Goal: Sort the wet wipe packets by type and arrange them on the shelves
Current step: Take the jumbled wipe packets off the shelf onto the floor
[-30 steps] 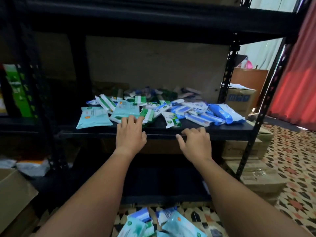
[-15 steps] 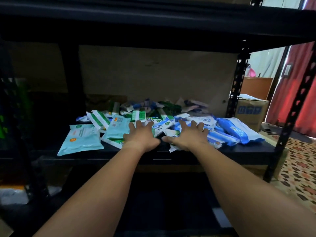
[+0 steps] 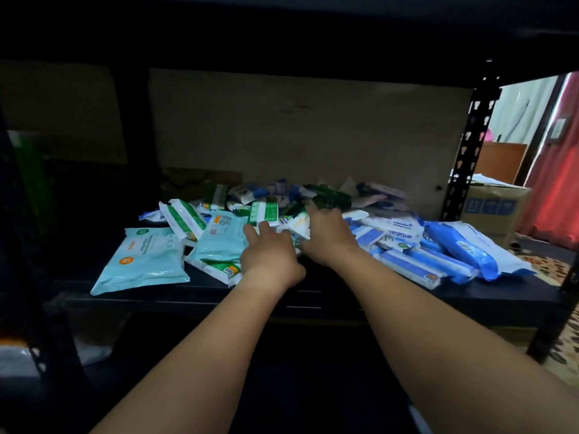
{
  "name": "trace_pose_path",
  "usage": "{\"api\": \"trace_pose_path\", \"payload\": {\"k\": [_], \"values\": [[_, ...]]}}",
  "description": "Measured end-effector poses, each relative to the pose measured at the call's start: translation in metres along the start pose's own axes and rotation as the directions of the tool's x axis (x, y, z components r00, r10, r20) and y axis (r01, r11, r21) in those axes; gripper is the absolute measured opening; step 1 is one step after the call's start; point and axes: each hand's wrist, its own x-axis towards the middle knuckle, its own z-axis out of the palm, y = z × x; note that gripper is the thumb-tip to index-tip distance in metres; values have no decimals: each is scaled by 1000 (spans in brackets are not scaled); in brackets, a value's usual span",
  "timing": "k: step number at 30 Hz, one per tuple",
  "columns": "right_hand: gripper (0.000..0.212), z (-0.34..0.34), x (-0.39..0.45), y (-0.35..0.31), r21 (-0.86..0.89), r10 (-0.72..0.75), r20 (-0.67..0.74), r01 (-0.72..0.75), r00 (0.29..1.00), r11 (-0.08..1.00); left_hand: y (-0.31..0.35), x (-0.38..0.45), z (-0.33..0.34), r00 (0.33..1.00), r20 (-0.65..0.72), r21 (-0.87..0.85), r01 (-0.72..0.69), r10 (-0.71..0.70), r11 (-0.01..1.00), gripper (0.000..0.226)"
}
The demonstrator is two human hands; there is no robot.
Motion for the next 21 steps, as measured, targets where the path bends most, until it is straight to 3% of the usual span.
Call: {"api": "trace_pose_path", "payload": {"k": [6,10,14,18,21], "values": [[83,16,21,20,-64,-34,232,50,972,997,3,-1,3,999,-33,9,-4,4,1000,51],[87,23,18,25,-219,-84,164,119,983,968,4,-2,3,999,-41,38,-12,14,999,46],[75,21,17,22,-369,-112,96,140,989,919,2,-3,5,997,-66,44,-24,27,999,44],[66,19,7,20,-397,-44,77,71,996,915,0,-10,5,993,-107,7,-54,54,999,36],[71,14,-6,25,-390,22,32,-7,999,921,2,-20,0,988,-136,-56,-77,69,995,31]]}}
